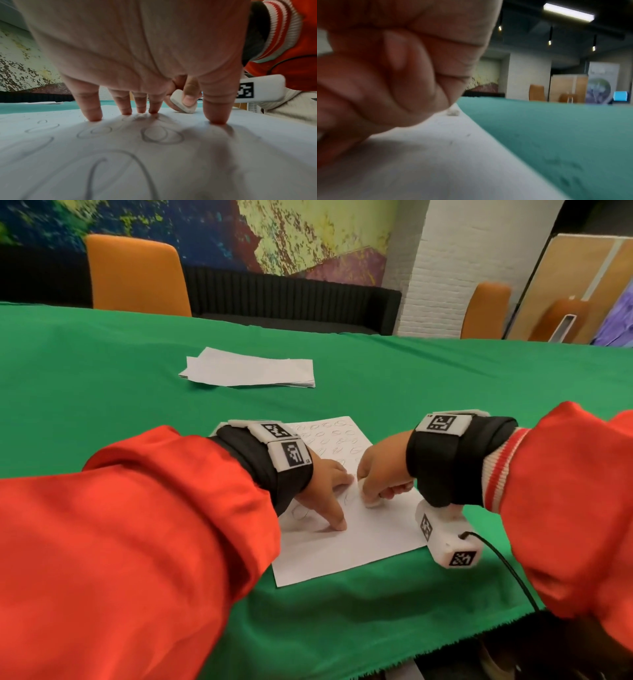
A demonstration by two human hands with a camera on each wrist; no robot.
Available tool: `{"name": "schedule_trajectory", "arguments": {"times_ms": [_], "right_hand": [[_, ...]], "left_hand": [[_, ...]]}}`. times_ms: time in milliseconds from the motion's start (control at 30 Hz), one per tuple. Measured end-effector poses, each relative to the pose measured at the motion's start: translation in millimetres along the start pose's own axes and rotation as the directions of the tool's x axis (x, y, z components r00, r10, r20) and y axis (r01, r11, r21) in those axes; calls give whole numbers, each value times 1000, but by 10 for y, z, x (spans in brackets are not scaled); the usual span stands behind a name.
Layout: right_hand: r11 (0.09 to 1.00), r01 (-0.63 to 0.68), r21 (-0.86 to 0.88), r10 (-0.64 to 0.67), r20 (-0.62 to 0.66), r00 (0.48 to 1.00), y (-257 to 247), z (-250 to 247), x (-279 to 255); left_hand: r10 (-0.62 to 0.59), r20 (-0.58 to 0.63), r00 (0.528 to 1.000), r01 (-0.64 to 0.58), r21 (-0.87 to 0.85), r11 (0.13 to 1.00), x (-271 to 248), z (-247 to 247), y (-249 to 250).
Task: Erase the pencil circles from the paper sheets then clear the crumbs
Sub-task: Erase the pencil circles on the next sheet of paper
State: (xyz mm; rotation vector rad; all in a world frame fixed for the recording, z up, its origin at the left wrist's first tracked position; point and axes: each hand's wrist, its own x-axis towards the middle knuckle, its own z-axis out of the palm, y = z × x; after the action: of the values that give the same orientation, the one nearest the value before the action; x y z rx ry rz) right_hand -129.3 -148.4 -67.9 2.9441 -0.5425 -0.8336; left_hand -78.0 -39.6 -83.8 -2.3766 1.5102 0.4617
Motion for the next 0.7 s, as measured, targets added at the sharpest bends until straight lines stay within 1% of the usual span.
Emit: {"name": "schedule_trajectory", "arguments": {"times_ms": [67,200,267,367,500,567,633,700], "right_hand": [[999,-16,32,16,8,1000,38,-16,-5],[994,-60,-92,54,-68,996,96,-46,-2],[995,-25,-93,20,-55,998,61,-27,-6],[1000,11,-23,-11,4,1000,31,-20,-37],[994,-50,-99,44,-59,997,92,-61,-43],[993,-34,-113,26,-67,997,59,-45,-43],[998,13,-60,-16,-37,999,6,-17,-37],[1000,22,6,-22,-3,1000,-23,-26,-62]], "left_hand": [[-5,10,1000,5,5,1000,4,2,-4],[-6,18,1000,6,9,1000,25,14,-9],[-7,17,1000,6,16,1000,36,15,-12],[-8,23,1000,7,19,1000,43,8,-14],[-13,28,1000,12,26,1000,38,8,-12],[-10,29,1000,9,31,999,37,5,-12],[-7,32,999,7,28,1000,33,-5,-12],[-5,36,999,5,27,1000,29,-13,-14]]}}
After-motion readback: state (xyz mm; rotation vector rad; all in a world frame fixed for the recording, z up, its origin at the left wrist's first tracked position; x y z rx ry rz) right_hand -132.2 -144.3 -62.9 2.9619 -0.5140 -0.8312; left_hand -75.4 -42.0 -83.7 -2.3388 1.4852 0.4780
